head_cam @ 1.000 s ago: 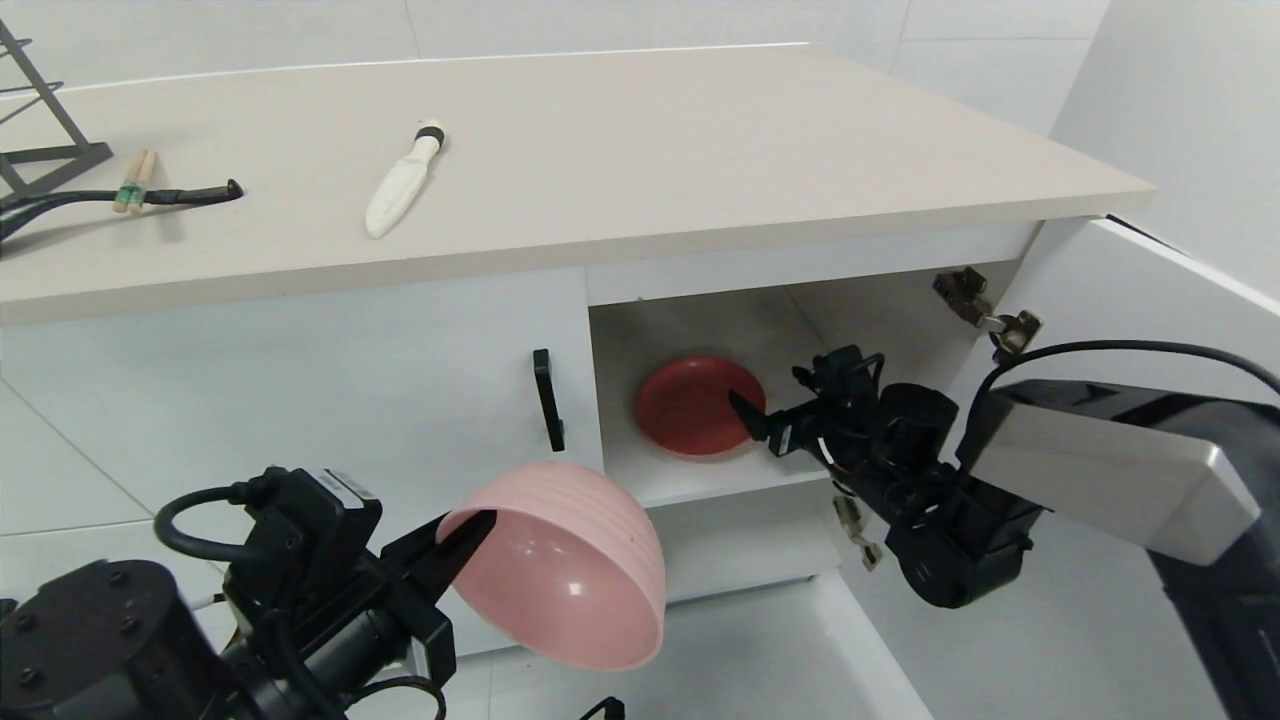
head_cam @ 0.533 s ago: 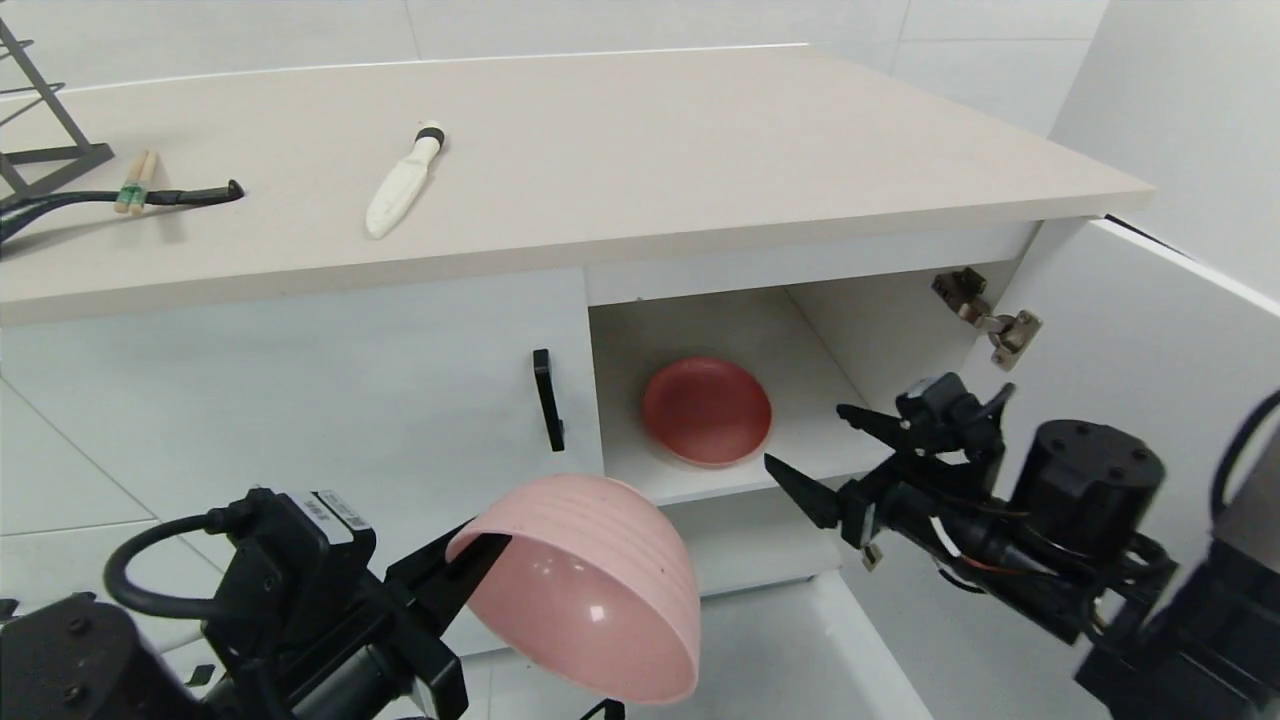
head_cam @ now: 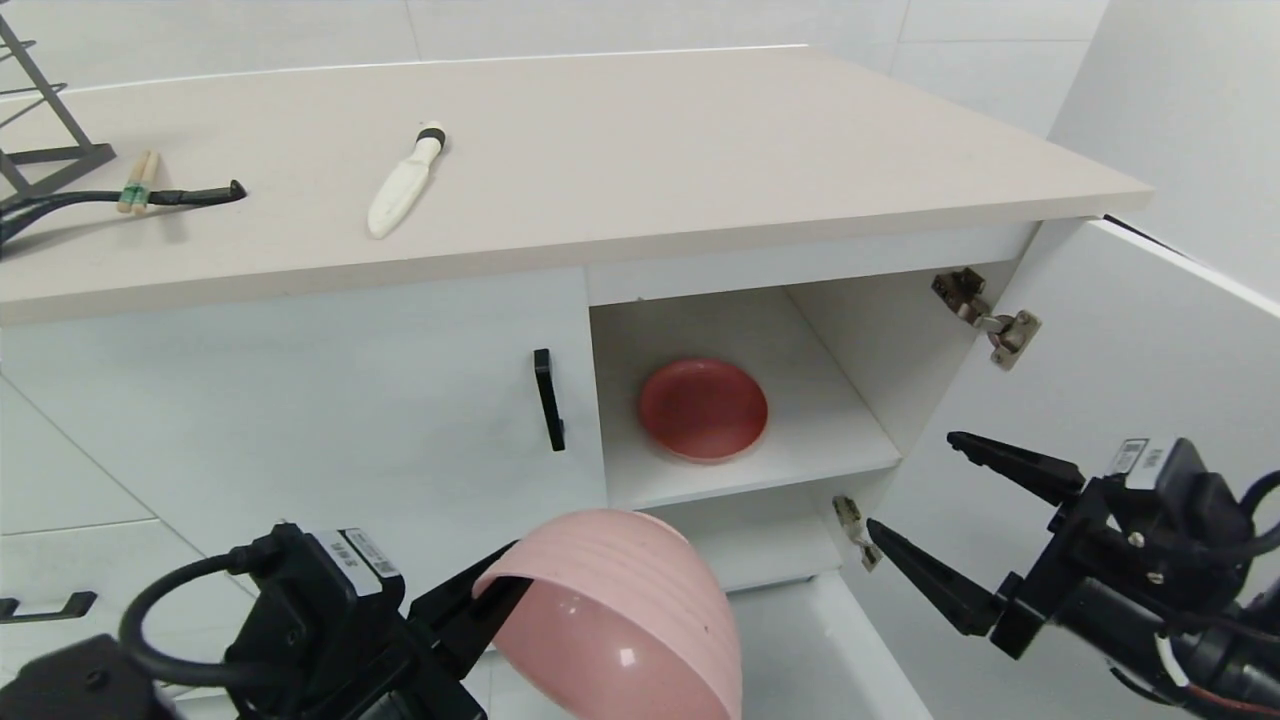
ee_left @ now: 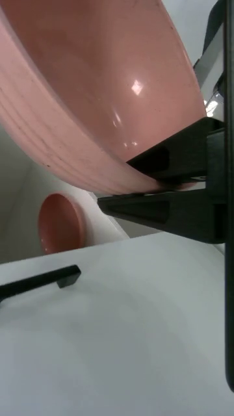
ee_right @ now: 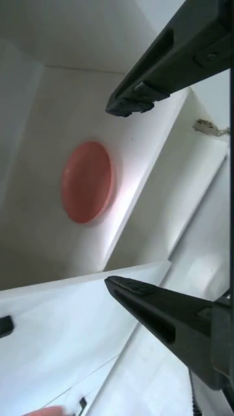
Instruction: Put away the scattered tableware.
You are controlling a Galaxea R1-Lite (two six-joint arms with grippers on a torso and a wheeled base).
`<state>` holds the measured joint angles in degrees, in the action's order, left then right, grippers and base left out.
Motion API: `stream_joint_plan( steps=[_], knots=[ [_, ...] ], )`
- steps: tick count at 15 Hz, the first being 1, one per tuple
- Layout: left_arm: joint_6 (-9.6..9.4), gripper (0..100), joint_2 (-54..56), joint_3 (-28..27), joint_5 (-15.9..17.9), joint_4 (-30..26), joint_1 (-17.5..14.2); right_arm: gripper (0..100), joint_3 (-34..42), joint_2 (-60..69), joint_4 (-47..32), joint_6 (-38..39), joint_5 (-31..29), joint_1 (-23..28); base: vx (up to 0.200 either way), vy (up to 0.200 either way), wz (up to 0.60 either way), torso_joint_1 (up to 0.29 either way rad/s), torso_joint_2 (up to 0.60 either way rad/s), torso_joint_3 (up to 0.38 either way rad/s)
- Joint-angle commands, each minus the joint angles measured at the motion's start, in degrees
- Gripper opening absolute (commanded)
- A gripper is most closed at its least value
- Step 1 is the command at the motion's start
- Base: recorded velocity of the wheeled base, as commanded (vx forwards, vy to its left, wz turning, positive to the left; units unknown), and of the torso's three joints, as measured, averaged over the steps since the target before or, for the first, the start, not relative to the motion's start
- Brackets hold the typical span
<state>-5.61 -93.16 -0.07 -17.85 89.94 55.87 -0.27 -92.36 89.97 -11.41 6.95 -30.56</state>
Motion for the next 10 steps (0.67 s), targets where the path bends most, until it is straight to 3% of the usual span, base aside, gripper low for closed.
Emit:
stream_joint_plan(
  steps=[1, 2, 4, 8, 10],
  knots=[
    [-0.02, 0, -2.64, -0.72, -0.08, 0.06, 0.47, 100, 0.27, 2.62, 0.03, -0.02, -0.01, -0.11, 0.0, 0.0, 0.0, 0.0, 0.0, 0.0],
    [0.77, 0, -4.93, -2.74, -1.05, 0.06, 0.56, 100, -0.7, 3.06, 0.03, -0.02, -0.01, 0.06, 0.0, 0.0, 0.0, 0.0, 0.0, 0.0],
    [5.61, 0, -7.12, -9.68, -6.59, 0.06, 3.98, 100, -2.28, 3.15, 0.03, 0.07, -0.01, 1.38, 0.0, 0.0, 0.0, 0.0, 0.0, 0.0],
    [4.2, 0, -14.77, -20.41, -21.53, -3.99, 7.41, 100, -3.25, 3.23, 0.03, 0.07, -0.01, 2.17, 0.0, 0.0, 0.0, 0.0, 0.0, 0.0],
    [4.03, 0, -16.44, -26.82, -25.04, -10.05, 6.97, 100, -3.51, 3.23, 0.03, 0.07, -0.01, 2.0, 0.0, 0.0, 0.0, 0.0, 0.0, 0.0]
  ],
)
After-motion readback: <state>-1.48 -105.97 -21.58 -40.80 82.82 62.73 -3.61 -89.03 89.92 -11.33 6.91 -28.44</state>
